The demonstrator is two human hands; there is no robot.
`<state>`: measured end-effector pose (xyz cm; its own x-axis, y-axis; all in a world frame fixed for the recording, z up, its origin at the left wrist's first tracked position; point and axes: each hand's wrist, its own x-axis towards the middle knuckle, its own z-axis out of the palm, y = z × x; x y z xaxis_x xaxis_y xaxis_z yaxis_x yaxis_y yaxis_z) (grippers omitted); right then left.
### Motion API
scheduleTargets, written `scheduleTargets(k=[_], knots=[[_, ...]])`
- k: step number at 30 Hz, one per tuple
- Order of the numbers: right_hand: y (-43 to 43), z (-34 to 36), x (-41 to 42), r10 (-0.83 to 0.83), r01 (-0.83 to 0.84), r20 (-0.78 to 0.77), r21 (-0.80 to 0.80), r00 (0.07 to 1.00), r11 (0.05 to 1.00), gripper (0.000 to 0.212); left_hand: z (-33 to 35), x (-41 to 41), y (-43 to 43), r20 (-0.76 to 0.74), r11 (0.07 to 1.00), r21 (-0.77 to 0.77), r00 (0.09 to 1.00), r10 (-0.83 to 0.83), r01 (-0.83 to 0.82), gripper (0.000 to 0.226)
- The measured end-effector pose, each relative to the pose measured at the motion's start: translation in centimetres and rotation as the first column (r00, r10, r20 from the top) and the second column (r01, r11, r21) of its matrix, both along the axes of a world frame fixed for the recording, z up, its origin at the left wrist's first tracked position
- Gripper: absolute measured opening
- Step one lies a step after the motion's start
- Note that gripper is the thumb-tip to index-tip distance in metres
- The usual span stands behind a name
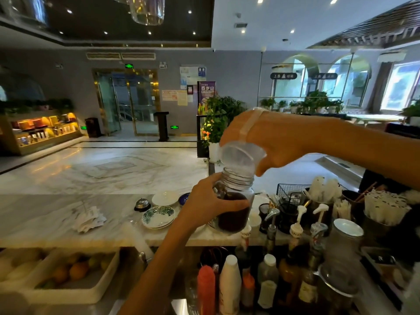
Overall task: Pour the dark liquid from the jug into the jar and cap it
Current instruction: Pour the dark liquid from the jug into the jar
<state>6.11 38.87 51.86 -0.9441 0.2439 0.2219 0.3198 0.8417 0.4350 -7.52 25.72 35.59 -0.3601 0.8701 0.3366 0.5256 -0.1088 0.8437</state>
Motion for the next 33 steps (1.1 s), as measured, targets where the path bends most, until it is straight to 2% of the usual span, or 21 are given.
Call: scheduleTargets(k=[2, 4, 6, 7, 9, 11, 13, 15, 18, 20, 22, 23, 26, 28, 31, 33], knots=[[0.1, -1.1, 0.0, 0.023, -0.024, -0.014, -0.102, 1.000, 0.994, 0.052, -0.6, -0.4, -0.6, 0.004, 1.000, -0.020, 1.000, 0.007, -0.007, 0.071], [0.2, -2.4, 0.6, 0.085, -0.114, -0.101, -0.337, 0.991, 0.934, 0.071, -1.4, -0.7, -1.3, 0.037, 1.000, -0.012, 0.999, 0.024, -0.024, 0.062], [0.5, -4.9, 1.6, 0.105, -0.240, -0.252, -0.599, 0.962, 0.763, 0.091, -3.1, -1.0, -2.3, 0.069, 0.998, -0.025, 0.996, 0.063, -0.061, 0.062], [0.7, -7.2, 2.3, 0.071, -0.297, -0.334, -0.696, 0.940, 0.654, 0.092, -4.4, -1.0, -3.0, 0.080, 0.996, -0.042, 0.993, 0.083, -0.080, 0.066], [1.3, -13.3, 3.7, -0.054, -0.378, -0.443, -0.816, 0.895, 0.438, 0.085, -7.6, -0.9, -4.5, 0.123, 0.994, -0.065, 0.988, 0.094, -0.087, 0.071], [1.4, -20.5, 5.3, -0.219, -0.422, -0.465, -0.880, 0.858, 0.218, 0.077, -11.8, -0.4, -6.2, 0.201, 0.990, -0.101, 0.973, 0.113, -0.094, 0.072], [0.8, -27.9, 6.7, -0.392, -0.475, -0.449, -0.879, 0.803, 0.035, 0.066, -16.0, 0.8, -8.0, 0.250, 0.982, -0.151, 0.957, 0.146, -0.111, 0.074], [-0.7, -34.9, 8.1, -0.505, -0.476, -0.378, -0.876, 0.776, -0.075, 0.053, -20.3, 2.1, -9.9, 0.266, 0.973, -0.206, 0.951, 0.157, -0.103, 0.072], [-4.2, -43.6, 11.1, -0.556, -0.428, -0.254, -0.879, 0.791, -0.208, 0.047, -26.9, 4.5, -12.7, 0.298, 0.950, -0.310, 0.944, 0.143, -0.046, 0.074], [-6.7, -48.2, 13.2, -0.617, -0.407, -0.140, -0.857, 0.774, -0.316, 0.059, -30.9, 6.1, -14.3, 0.325, 0.927, -0.374, 0.931, 0.166, -0.035, 0.077], [-9.2, -51.8, 15.1, -0.668, -0.363, 0.036, -0.817, 0.743, -0.448, 0.081, -34.7, 7.8, -15.5, 0.326, 0.905, -0.426, 0.929, 0.174, -0.020, 0.081], [-10.3, -53.5, 16.1, -0.677, -0.333, 0.099, -0.813, 0.729, -0.477, 0.083, -36.4, 8.6, -16.0, 0.333, 0.891, -0.453, 0.927, 0.175, -0.005, 0.083], [-13.1, -56.6, 18.3, -0.670, -0.299, 0.196, -0.780, 0.716, -0.549, 0.070, -40.2, 10.5, -16.8, 0.344, 0.856, -0.516, 0.920, 0.187, 0.019, 0.091], [-14.1, -57.8, 19.3, -0.660, -0.296, 0.237, -0.752, 0.712, -0.589, 0.072, -41.8, 11.2, -17.0, 0.322, 0.840, -0.541, 0.929, 0.181, 0.024, 0.089], [-14.7, -59.1, 20.4, -0.655, -0.274, 0.276, -0.745, 0.703, -0.608, 0.073, -43.1, 11.7, -17.1, 0.299, 0.829, -0.558, 0.941, 0.157, 0.039, 0.084], [-14.8, -59.6, 21.0, -0.666, -0.282, 0.303, -0.731, 0.682, -0.621, 0.063, -43.6, 12.0, -17.2, 0.299, 0.815, -0.578, 0.940, 0.164, 0.041, 0.087]])
